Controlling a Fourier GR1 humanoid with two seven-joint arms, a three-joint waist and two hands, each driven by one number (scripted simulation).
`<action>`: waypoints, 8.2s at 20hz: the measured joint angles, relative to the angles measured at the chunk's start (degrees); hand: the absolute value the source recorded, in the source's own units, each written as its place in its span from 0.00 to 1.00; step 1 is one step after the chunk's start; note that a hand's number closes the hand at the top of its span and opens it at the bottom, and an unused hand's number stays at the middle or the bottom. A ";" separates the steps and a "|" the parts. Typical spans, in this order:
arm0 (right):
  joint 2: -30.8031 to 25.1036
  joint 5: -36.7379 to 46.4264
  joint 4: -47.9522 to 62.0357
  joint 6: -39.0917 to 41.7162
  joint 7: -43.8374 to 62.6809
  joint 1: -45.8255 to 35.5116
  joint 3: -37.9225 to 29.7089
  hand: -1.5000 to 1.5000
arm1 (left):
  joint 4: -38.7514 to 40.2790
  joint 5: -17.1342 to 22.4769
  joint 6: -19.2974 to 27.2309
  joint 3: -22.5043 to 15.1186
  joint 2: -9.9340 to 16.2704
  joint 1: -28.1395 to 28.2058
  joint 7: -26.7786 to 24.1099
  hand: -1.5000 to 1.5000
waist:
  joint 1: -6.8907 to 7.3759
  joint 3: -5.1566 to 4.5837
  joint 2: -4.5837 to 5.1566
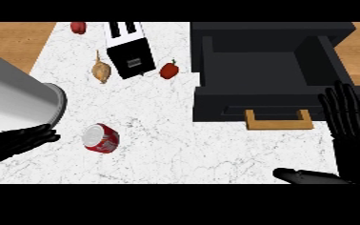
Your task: Pick up the can, place it into the drawer and close the drawer
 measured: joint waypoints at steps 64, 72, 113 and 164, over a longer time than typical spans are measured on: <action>1.38 -2.05 2.04 7.81 -5.95 3.40 -6.37 0.00 | 54.77 -56.50 18.91 -13.14 -14.81 -22.21 -39.27 0.00 | -1.50 -0.20 0.49; 1.61 -2.18 0.73 7.78 -5.01 3.41 -6.22 0.00 | 62.98 -57.72 22.80 -17.62 -16.24 -25.41 -44.61 0.00 | -1.64 -0.19 0.51; 2.27 -5.97 -4.33 9.82 -3.99 8.24 -9.76 0.00 | 67.28 -49.88 24.68 -26.60 -24.84 -29.35 -44.64 1.00 | 0.00 0.02 -0.06; 3.39 -6.12 -5.71 11.77 -1.64 6.23 -13.71 0.00 | 43.48 -40.46 86.84 -13.52 -44.72 -70.77 19.57 1.00 | -0.98 0.06 0.10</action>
